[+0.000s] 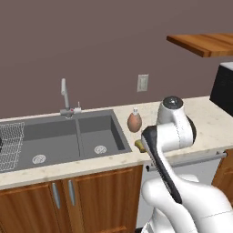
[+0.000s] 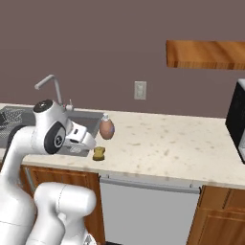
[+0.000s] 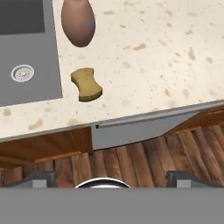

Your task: Restock the sink supplies by placing the sponge and soap dispenser on the counter and next to the sink. Make sure the soap dispenser is upright.

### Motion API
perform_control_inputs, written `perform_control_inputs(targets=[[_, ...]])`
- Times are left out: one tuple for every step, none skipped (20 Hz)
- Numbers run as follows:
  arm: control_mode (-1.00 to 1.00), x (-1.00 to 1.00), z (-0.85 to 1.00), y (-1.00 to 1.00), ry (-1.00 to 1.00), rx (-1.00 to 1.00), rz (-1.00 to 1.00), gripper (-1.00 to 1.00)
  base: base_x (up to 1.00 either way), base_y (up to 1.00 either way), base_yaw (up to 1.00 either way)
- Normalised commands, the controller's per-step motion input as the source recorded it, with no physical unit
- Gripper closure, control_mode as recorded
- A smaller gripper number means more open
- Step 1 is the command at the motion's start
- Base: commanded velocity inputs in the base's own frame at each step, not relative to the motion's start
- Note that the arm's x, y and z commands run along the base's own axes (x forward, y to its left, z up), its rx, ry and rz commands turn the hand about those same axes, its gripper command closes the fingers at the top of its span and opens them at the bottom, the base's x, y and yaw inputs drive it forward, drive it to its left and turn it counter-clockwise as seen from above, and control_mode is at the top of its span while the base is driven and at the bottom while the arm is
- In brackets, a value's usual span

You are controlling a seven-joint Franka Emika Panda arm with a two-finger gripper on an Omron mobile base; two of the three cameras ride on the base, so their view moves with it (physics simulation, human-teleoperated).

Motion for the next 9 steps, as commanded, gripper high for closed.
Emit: perform_control_inputs(targets=[[-1.0,-0.79,0.69,-0.13,-0.2,0.0,-0.07,-1.0,0.0,0.0,0.0],[-1.0,-0.81,0.69,-0.11,-0.21,0.0,-0.07,-1.0,0.0,0.0,0.0],[-1.0,-0.79,0.67,-0.06,-0.25,0.0,-0.07,-1.0,0.0,0.0,0.0],[-1.0,-0.85,0.59,-0.09,-0.37,0.0,-0.06,-1.0,0.0,0.0,0.0],[-1.0,-0.81,0.54,-0.11,-0.43,0.0,-0.06,-1.0,0.0,0.0,0.0],[-1.0,-0.59,0.33,0.0,-0.49,-0.02,-0.08,-1.0,0.0,0.0,0.0],[-1.0,-0.26,0.06,0.0,-0.23,-0.02,0.0,-1.0,0.0,0.0,0.0],[-1.0,-0.07,0.0,0.0,-0.14,-0.01,0.0,-1.0,0.0,0.0,0.0],[-1.0,0.0,0.0,0.0,0.0,0.0,0.0,-1.0,0.0,0.0,0.0]])
